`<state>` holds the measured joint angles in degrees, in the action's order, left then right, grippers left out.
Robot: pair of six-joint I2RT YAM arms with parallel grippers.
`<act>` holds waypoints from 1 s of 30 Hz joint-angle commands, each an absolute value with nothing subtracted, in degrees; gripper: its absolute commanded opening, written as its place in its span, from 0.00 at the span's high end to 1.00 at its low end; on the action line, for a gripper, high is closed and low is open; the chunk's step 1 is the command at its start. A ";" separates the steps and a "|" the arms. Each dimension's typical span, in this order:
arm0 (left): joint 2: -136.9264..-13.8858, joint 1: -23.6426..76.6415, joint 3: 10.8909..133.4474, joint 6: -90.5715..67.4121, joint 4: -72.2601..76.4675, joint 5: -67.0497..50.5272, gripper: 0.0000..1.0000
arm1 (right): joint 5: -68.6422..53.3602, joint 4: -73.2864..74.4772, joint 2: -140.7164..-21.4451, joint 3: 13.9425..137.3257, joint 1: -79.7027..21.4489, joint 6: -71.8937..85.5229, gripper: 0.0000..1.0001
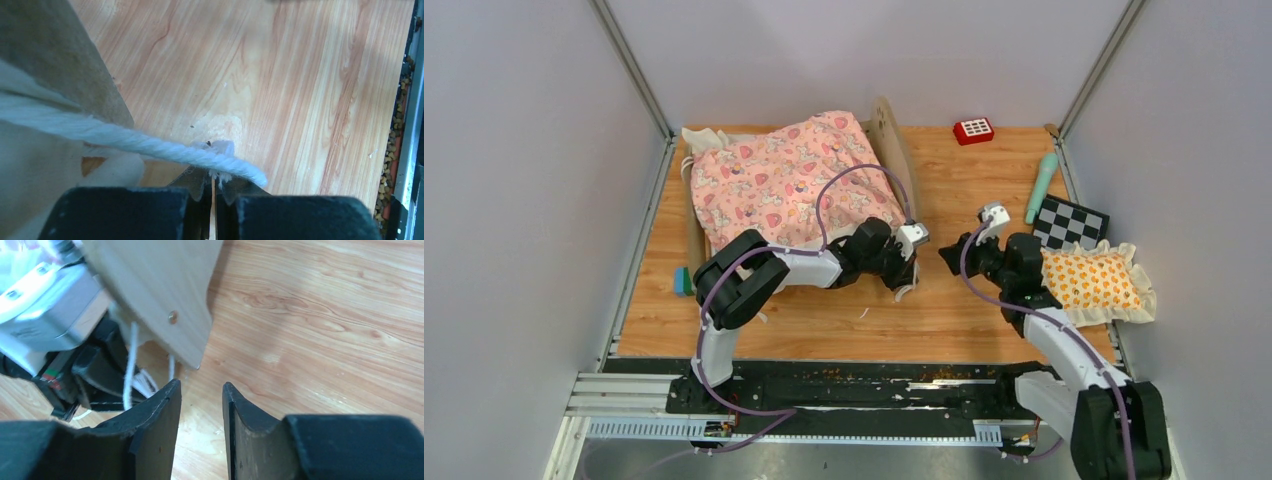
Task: Set up the pet bed
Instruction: Tie the ropes to the bed frame.
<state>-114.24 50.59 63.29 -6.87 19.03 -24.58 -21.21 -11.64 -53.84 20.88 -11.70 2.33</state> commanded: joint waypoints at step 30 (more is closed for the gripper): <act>-115.70 50.26 70.93 -4.35 10.19 -31.72 1.00 | -53.07 -21.89 -75.32 23.27 -5.01 12.51 0.60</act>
